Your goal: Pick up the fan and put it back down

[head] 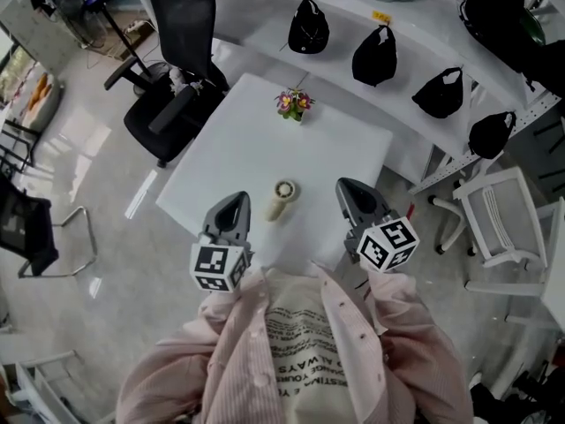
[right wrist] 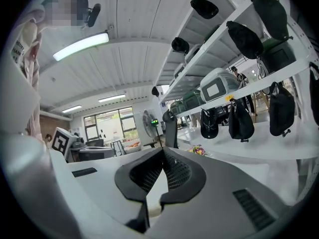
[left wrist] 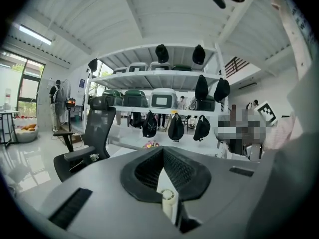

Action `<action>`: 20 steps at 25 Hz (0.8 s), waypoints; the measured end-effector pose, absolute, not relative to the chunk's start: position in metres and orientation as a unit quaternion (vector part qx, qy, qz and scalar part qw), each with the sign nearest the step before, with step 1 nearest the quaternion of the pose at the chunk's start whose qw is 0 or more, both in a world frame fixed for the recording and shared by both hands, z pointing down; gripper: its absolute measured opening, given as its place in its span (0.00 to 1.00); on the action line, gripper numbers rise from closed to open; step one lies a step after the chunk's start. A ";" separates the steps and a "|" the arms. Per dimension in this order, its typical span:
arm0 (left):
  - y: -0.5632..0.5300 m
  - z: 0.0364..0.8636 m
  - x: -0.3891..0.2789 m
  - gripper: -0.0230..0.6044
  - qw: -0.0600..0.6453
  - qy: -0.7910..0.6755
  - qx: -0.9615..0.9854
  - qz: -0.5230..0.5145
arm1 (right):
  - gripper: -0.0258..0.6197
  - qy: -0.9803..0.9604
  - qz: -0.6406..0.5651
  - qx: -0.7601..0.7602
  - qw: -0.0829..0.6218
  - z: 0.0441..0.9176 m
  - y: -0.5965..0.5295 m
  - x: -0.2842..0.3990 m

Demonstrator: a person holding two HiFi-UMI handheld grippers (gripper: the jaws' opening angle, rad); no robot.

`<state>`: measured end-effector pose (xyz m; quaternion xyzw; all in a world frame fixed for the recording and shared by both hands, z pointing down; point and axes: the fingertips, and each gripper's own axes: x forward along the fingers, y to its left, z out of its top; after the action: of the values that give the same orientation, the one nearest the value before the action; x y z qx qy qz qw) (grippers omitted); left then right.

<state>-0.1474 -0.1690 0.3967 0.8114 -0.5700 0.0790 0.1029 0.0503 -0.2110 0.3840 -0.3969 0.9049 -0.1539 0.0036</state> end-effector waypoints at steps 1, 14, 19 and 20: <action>-0.168 0.395 -0.150 0.04 0.105 -0.574 0.809 0.076 | 0.04 0.905 -0.151 -0.397 0.005 0.382 -0.211 0.051; -0.163 0.390 -0.158 0.04 0.100 -0.579 0.806 0.068 | 0.04 0.904 -0.112 -0.413 0.017 0.373 -0.208 0.055; -0.163 0.390 -0.158 0.04 0.102 -0.578 0.807 0.070 | 0.04 0.902 -0.115 -0.416 0.018 0.375 -0.205 0.056; -0.163 0.390 -0.157 0.04 0.102 -0.578 0.807 0.070 | 0.04 0.902 -0.116 -0.416 0.018 0.376 -0.205 0.057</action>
<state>-0.1570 -0.1631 0.3897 0.8067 -0.5778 0.0699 0.1020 0.0571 -0.2050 0.3755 -0.4160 0.9017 -0.1165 0.0180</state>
